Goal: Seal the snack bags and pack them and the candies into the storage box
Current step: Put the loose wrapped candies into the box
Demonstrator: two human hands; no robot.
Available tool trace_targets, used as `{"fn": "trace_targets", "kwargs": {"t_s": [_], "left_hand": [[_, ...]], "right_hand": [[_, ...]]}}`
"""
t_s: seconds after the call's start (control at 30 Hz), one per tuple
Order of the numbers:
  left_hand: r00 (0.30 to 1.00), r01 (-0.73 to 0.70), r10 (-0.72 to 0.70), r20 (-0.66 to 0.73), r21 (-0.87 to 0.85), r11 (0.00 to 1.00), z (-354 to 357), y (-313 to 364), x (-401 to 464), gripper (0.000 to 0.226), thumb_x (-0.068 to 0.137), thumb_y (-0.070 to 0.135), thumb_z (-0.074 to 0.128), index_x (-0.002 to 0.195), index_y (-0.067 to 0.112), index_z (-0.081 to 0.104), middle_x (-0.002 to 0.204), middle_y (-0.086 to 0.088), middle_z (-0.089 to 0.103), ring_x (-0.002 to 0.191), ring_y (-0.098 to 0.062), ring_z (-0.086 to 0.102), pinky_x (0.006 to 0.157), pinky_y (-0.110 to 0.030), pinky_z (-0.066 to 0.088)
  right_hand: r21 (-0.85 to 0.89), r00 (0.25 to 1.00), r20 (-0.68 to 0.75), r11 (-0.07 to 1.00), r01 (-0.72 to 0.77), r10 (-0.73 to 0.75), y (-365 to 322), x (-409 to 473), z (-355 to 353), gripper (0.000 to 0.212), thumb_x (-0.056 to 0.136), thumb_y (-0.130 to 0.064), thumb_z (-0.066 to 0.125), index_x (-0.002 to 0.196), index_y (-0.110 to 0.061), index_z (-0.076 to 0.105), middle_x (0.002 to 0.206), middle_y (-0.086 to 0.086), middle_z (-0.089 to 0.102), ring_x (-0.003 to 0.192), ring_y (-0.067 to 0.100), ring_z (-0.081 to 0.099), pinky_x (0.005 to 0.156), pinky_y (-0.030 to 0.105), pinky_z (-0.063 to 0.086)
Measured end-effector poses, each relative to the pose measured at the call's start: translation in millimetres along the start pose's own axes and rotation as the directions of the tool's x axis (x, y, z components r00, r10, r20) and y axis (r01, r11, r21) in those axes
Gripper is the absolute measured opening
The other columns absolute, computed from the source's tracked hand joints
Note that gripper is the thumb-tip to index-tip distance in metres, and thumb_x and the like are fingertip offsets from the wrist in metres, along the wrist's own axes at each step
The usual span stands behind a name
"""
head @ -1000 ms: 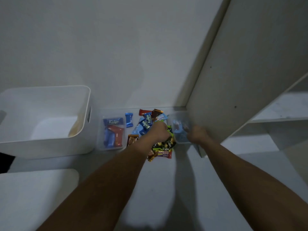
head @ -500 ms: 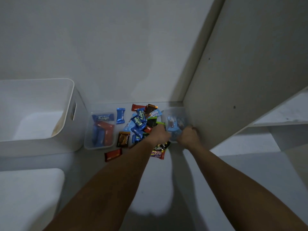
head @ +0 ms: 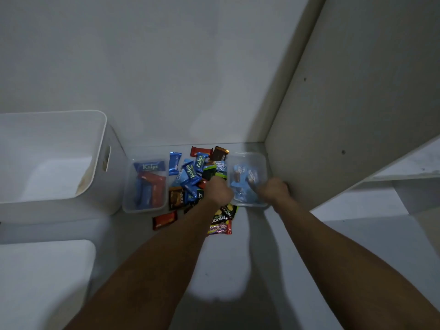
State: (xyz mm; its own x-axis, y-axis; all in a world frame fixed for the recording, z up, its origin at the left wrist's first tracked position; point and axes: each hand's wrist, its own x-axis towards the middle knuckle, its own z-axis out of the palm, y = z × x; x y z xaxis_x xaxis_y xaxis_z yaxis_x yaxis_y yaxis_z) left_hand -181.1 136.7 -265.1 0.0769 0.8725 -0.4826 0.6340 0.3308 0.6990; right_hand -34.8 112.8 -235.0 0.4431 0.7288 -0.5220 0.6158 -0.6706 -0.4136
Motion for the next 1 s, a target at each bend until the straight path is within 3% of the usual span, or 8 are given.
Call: {"fn": "trace_targets", "kwargs": {"t_s": [0.1,0.23,0.37,0.47,0.6,0.73,0.87,1.0], "left_hand": [[1.0,-0.01,0.011,0.001,-0.066,0.998,-15,1,-1,0.01,0.085,0.001,0.064,0.093,-0.004,0.065,0.097,-0.014,0.067,0.083,-0.024,0.069,0.073,-0.037,0.061],[0.998,-0.027,0.017,-0.064,-0.16,0.987,-45,8,-12,0.007,0.089,-0.002,0.055,0.091,-0.001,0.062,0.084,-0.005,0.06,0.07,-0.018,0.064,0.068,-0.035,0.061],[0.979,-0.064,0.035,-0.199,-0.14,0.988,-80,3,-26,0.014,0.083,-0.004,0.052,0.072,0.002,0.06,0.066,-0.006,0.055,0.066,-0.027,0.063,0.052,-0.034,0.053],[0.951,-0.075,0.028,-0.307,-0.143,0.987,-107,-7,-42,0.027,0.078,-0.005,0.049,0.054,0.01,0.048,0.054,-0.004,0.046,0.059,-0.024,0.054,0.047,-0.024,0.038],[0.898,-0.034,-0.043,-0.438,-0.166,0.985,-142,-28,-64,0.015,0.082,-0.002,0.053,0.085,-0.008,0.066,0.087,-0.023,0.068,0.086,-0.031,0.066,0.062,-0.034,0.047],[0.854,0.006,-0.061,-0.516,-0.108,0.994,-164,-57,-78,0.02,0.086,0.005,0.056,0.099,-0.005,0.066,0.096,-0.016,0.068,0.08,-0.019,0.061,0.054,-0.016,0.042],[0.796,0.078,-0.073,-0.601,-0.018,0.997,-175,-79,-84,0.027,0.085,0.013,0.057,0.108,0.0,0.063,0.109,-0.017,0.062,0.097,-0.03,0.063,0.071,-0.03,0.047],[0.79,0.1,-0.027,-0.613,0.085,0.991,-173,-89,-96,0.029,0.087,0.01,0.058,0.114,-0.002,0.056,0.116,-0.017,0.054,0.105,-0.031,0.056,0.078,-0.03,0.043]], "right_hand": [[0.149,0.997,-0.078,0.989,-0.002,0.014,-7,-4,-4,0.061,0.08,-0.052,0.071,0.102,0.004,0.06,0.092,0.012,0.061,0.079,0.026,0.058,0.06,0.028,0.045],[0.261,0.988,-0.147,0.961,0.09,-0.052,-32,-16,-9,0.028,0.084,-0.015,0.066,0.098,0.01,0.065,0.099,0.023,0.067,0.091,0.034,0.065,0.07,0.034,0.049],[0.278,0.978,-0.177,0.948,0.156,-0.109,-61,-31,-3,0.017,0.08,-0.005,0.059,0.09,0.005,0.067,0.095,0.022,0.068,0.082,0.033,0.065,0.066,0.035,0.054],[0.306,0.977,-0.145,0.932,0.195,-0.157,-85,-41,11,0.02,0.078,-0.004,0.06,0.094,0.004,0.067,0.094,0.02,0.067,0.084,0.037,0.067,0.074,0.049,0.059],[0.313,0.975,-0.065,0.923,0.223,-0.214,-115,-59,41,0.015,0.077,-0.005,0.064,0.091,-0.002,0.068,0.096,0.017,0.068,0.087,0.034,0.068,0.075,0.047,0.06],[0.323,0.965,0.008,0.914,0.245,-0.261,-138,-78,75,0.012,0.083,-0.001,0.06,0.092,0.003,0.067,0.092,0.016,0.065,0.086,0.032,0.065,0.074,0.048,0.06],[0.314,0.938,0.101,0.906,0.285,-0.331,-153,-82,104,0.01,0.082,0.002,0.06,0.089,0.004,0.067,0.094,0.018,0.066,0.089,0.034,0.067,0.073,0.049,0.06],[0.264,0.931,0.173,0.925,0.271,-0.322,-152,-92,121,0.012,0.085,-0.003,0.062,0.097,0.001,0.066,0.099,0.015,0.066,0.092,0.031,0.068,0.078,0.044,0.06]]}}
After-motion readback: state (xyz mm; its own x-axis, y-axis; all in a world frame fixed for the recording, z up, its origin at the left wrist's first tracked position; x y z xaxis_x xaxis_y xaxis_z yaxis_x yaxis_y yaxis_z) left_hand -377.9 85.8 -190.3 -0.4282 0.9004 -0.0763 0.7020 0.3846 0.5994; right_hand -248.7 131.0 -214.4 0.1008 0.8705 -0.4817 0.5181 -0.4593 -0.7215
